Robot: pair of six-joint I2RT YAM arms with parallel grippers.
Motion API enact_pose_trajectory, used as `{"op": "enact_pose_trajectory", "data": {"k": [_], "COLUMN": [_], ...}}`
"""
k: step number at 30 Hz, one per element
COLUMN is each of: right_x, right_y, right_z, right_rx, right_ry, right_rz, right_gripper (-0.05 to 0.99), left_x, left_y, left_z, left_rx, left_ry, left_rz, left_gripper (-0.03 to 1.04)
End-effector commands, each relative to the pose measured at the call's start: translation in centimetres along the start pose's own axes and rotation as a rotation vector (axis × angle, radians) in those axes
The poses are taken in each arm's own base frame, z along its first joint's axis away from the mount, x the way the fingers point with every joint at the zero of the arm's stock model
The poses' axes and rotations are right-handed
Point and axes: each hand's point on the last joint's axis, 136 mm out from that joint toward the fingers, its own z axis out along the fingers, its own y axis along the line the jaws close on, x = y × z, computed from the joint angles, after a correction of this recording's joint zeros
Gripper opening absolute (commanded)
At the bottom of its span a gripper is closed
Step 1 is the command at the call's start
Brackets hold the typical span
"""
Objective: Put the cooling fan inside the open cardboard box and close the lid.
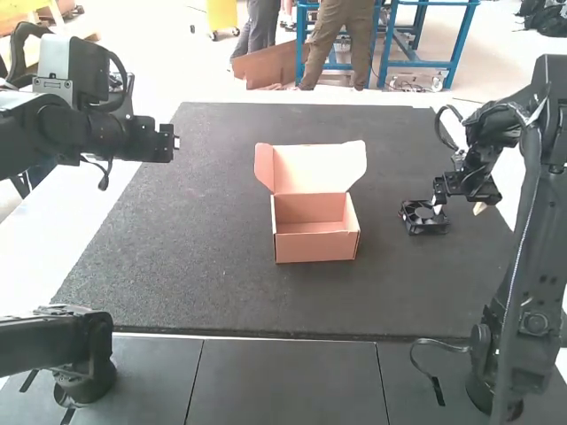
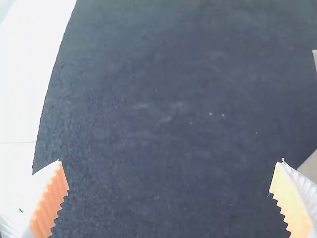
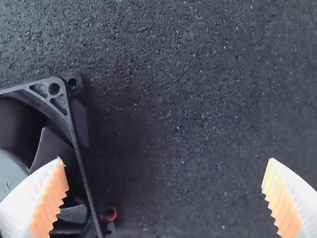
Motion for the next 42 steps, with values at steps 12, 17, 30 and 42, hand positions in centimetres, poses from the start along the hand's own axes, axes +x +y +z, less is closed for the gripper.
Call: {"op": "enact_pose_trajectory", "data": {"k": [12, 17, 30, 42], "right_x": [-0.3, 0.0, 0.5, -2.2], "right_y": [0.3, 0.7, 3.2, 3.4], "right_z": [1.3, 1.9, 0.8, -12.1], "right_rx": [0.005, -0.018, -0.125, -0.182], "right_ry": [0.029, 0.04, 0.081, -0.15], "right_rz": [-0.002, 0.005, 0.074, 0.118], "right_gripper": [0.47, 0.23, -0.01, -0.01], "left_x": [-2.0, -1.9, -1.7, -1.1], "left_y": [0.2, 0.2, 0.2, -0.1], "left_z": [-1.5, -1.7, -1.9, -1.5], "left_rx": [0.004, 0.005, 0.004, 0.017], "left_ry": [-0.061, -0.062, -0.059, -0.05], "left_rz": [-0.021, -0.02, -0.019, -0.006], "left_gripper": [0.97, 0.97, 0.97, 0.97]}}
